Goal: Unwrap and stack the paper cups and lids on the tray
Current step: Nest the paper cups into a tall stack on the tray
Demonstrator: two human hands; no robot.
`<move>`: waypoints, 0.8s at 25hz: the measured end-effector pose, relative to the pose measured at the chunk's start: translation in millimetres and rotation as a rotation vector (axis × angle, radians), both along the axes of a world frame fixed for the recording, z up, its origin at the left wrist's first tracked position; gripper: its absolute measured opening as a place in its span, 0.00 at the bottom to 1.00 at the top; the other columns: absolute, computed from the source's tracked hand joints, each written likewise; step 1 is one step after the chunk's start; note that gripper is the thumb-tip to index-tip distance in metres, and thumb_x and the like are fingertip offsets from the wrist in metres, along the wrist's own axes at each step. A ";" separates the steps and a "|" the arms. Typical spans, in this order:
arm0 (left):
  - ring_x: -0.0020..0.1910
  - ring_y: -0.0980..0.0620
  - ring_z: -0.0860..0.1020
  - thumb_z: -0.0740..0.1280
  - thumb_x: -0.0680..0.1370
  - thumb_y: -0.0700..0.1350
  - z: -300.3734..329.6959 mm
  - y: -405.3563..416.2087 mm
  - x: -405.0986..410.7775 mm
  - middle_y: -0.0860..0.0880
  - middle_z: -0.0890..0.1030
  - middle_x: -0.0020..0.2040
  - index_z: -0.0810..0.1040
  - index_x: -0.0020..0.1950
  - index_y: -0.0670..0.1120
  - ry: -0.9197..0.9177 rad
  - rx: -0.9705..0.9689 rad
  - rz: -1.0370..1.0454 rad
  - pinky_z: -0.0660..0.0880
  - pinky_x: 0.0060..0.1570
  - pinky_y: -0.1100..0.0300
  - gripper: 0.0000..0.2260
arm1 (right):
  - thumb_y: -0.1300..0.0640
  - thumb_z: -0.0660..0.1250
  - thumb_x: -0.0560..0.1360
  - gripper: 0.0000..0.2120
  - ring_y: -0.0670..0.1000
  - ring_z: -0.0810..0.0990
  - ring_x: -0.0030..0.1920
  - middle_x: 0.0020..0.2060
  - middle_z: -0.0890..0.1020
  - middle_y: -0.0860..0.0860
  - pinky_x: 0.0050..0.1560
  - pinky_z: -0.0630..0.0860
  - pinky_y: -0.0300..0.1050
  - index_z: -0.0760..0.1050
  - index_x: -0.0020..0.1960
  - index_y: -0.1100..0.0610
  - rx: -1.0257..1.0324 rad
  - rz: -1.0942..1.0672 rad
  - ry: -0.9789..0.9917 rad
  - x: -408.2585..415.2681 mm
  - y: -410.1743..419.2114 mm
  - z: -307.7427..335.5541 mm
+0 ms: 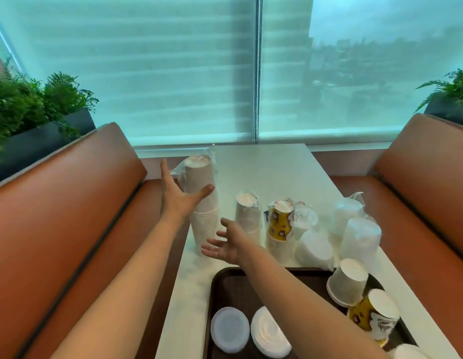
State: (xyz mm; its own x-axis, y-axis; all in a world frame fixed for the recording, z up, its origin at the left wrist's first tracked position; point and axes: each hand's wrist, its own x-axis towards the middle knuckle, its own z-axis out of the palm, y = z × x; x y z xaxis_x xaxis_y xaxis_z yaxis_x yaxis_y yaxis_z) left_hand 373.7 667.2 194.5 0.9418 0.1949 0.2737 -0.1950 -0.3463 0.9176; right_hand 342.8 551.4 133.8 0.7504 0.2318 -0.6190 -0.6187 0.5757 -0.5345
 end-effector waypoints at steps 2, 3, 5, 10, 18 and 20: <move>0.67 0.59 0.60 0.79 0.63 0.43 -9.9 2.9 15.5 0.44 0.58 0.75 0.44 0.77 0.49 -0.061 -0.038 -0.011 0.58 0.57 0.73 0.55 | 0.46 0.59 0.80 0.30 0.67 0.67 0.67 0.65 0.67 0.68 0.63 0.68 0.62 0.55 0.73 0.63 0.223 -0.111 0.148 22.9 6.2 -11.0; 0.65 0.59 0.63 0.81 0.61 0.45 -14.5 3.7 22.1 0.43 0.62 0.74 0.44 0.77 0.52 -0.079 -0.058 -0.026 0.61 0.59 0.70 0.57 | 0.43 0.58 0.79 0.32 0.68 0.67 0.66 0.61 0.68 0.69 0.64 0.68 0.63 0.55 0.72 0.64 0.327 -0.152 0.206 31.8 7.9 -15.9; 0.64 0.58 0.67 0.82 0.55 0.57 -24.0 6.0 32.5 0.44 0.68 0.70 0.44 0.76 0.55 -0.103 -0.100 -0.053 0.66 0.62 0.63 0.61 | 0.40 0.58 0.78 0.32 0.69 0.67 0.65 0.55 0.69 0.68 0.63 0.68 0.66 0.57 0.70 0.63 0.442 -0.221 0.271 47.5 12.3 -29.1; 0.67 0.53 0.70 0.79 0.53 0.64 -52.5 12.1 58.1 0.52 0.71 0.67 0.46 0.74 0.62 -0.074 -0.098 -0.093 0.71 0.65 0.47 0.59 | 0.32 0.60 0.72 0.43 0.73 0.66 0.64 0.59 0.65 0.70 0.58 0.70 0.71 0.54 0.70 0.64 0.539 -0.279 0.398 70.5 27.9 -60.4; 0.56 0.51 0.76 0.80 0.63 0.46 -68.4 10.7 77.2 0.50 0.77 0.57 0.68 0.65 0.49 0.002 0.023 -0.053 0.72 0.54 0.61 0.35 | 0.37 0.73 0.66 0.51 0.73 0.71 0.60 0.69 0.59 0.65 0.50 0.76 0.67 0.50 0.73 0.63 0.530 -0.382 0.608 85.7 31.6 -72.0; 0.53 0.52 0.76 0.80 0.63 0.48 -70.3 13.6 68.8 0.51 0.76 0.54 0.68 0.63 0.50 -0.040 0.018 -0.029 0.72 0.50 0.61 0.33 | 0.41 0.74 0.66 0.44 0.69 0.74 0.57 0.64 0.65 0.66 0.52 0.78 0.63 0.57 0.67 0.67 0.525 -0.346 0.596 86.6 33.2 -70.6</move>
